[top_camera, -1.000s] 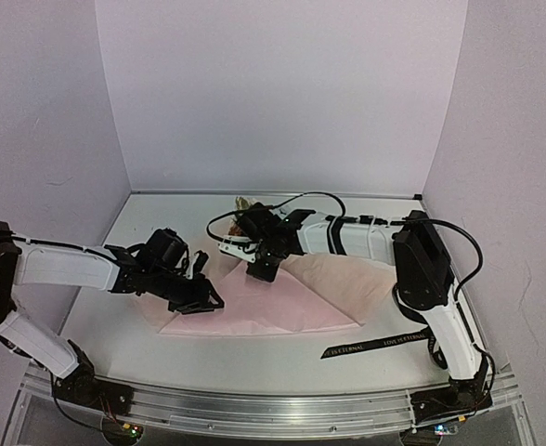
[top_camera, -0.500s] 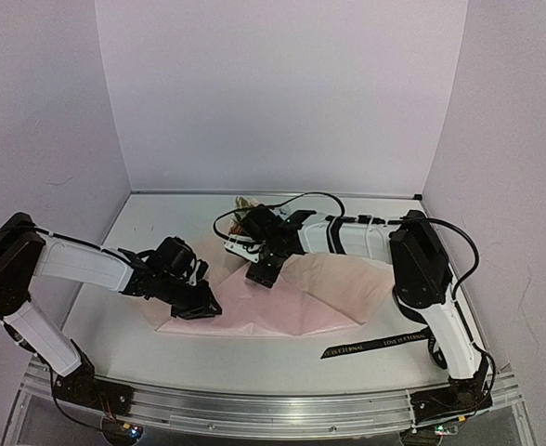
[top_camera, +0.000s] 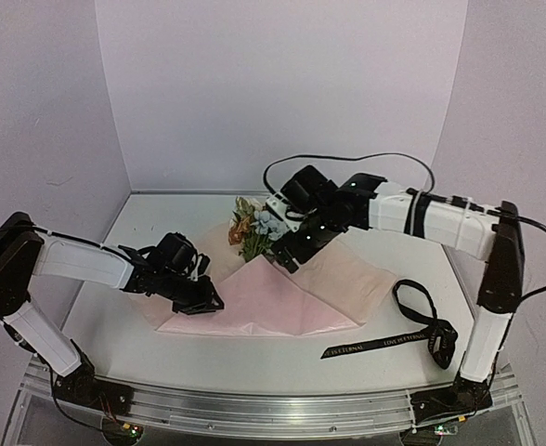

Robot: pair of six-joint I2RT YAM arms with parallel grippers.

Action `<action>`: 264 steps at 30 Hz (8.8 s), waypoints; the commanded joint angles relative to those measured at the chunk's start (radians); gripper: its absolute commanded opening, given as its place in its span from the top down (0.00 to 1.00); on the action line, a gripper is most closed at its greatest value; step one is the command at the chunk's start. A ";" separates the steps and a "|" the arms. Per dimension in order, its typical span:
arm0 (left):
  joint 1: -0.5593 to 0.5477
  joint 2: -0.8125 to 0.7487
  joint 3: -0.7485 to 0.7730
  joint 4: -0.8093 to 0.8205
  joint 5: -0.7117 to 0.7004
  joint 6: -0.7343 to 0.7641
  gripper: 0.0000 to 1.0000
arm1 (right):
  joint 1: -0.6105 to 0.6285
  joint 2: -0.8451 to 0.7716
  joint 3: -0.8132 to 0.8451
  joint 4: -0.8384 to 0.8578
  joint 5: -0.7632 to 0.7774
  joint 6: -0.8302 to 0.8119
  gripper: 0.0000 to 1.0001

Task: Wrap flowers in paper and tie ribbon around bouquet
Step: Fold the bottom corner of the flattened wrapping paper at the center of the board, then press the fold line on the 1/4-folded wrapping paper, then pick up the one-fourth-folded wrapping paper from the center of the board, then fold the one-fourth-folded wrapping paper at the center of the board.

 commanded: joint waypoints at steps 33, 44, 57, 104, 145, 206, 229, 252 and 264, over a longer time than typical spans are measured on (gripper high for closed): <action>-0.209 0.216 0.317 -0.014 0.053 0.200 0.80 | 0.009 -0.397 -1.052 0.623 0.048 1.223 0.30; -0.209 0.244 0.329 -0.019 0.059 0.204 0.81 | 0.010 -0.406 -1.194 0.804 0.148 1.337 0.43; -0.223 0.304 0.398 -0.016 0.102 0.225 0.82 | 0.028 -0.457 -1.248 0.864 0.163 1.327 0.58; -0.343 0.500 0.650 0.001 0.097 0.265 0.85 | 0.033 -0.904 -1.182 0.327 0.210 0.876 1.00; -0.263 0.839 1.171 -0.126 -0.124 0.590 0.83 | 0.042 -0.865 -1.038 0.213 -0.051 0.683 1.00; -0.259 -0.058 -0.012 -0.047 0.199 0.258 0.89 | 0.078 -0.684 -0.783 0.037 0.084 0.490 1.00; -0.259 0.079 -0.013 0.027 0.074 0.231 0.93 | 0.135 -0.297 -0.525 0.253 -0.186 0.593 1.00; -0.259 0.058 0.005 -0.015 0.032 0.243 0.93 | 0.087 0.019 -0.410 0.463 -0.457 0.747 0.73; -0.259 0.051 0.020 -0.035 0.026 0.250 0.93 | 0.032 -0.149 -0.494 0.345 -0.472 0.674 0.55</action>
